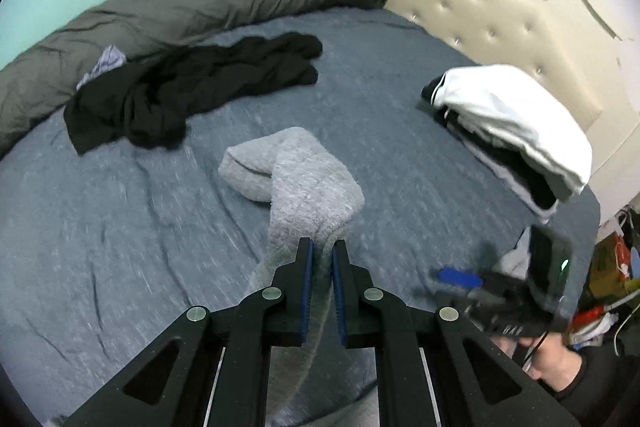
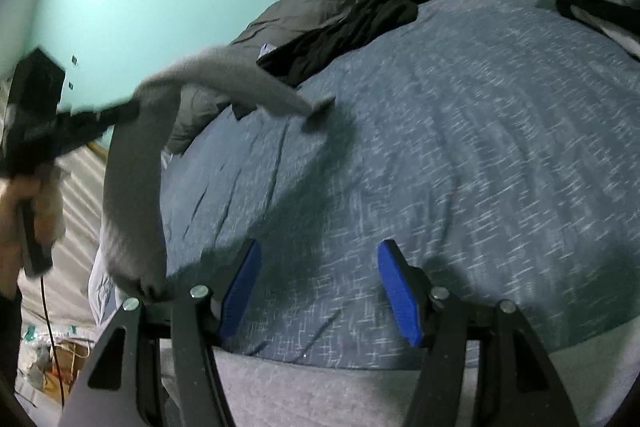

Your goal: Fold clothes

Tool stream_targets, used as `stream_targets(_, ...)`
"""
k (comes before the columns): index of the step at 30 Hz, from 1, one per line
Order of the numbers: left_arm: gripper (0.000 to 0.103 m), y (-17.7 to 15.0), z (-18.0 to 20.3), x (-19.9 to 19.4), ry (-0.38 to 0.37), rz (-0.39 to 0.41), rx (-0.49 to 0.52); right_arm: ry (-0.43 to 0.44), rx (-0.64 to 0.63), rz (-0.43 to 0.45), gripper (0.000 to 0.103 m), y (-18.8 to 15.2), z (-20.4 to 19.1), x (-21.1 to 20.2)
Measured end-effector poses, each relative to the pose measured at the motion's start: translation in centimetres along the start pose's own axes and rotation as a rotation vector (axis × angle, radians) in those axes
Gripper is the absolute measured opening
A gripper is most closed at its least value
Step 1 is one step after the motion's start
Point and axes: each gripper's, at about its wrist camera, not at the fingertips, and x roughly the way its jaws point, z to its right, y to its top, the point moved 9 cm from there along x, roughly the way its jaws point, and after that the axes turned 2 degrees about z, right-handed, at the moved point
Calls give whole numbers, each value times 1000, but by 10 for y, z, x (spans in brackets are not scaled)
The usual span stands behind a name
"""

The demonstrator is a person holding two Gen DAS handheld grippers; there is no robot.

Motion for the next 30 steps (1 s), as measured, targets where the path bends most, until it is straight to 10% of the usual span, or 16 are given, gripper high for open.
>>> stream_targets(11, 17, -27, -44, 59, 80, -64, -159, 1, 27, 11, 62, 4, 9, -7)
stream_targets(18, 54, -20, -44, 27, 87, 38, -178, -14, 30, 5, 62, 5, 12, -4)
stream_targets(30, 55, -136, -83, -16, 192, 176, -378, -114, -91, -55, 71, 3, 2, 7)
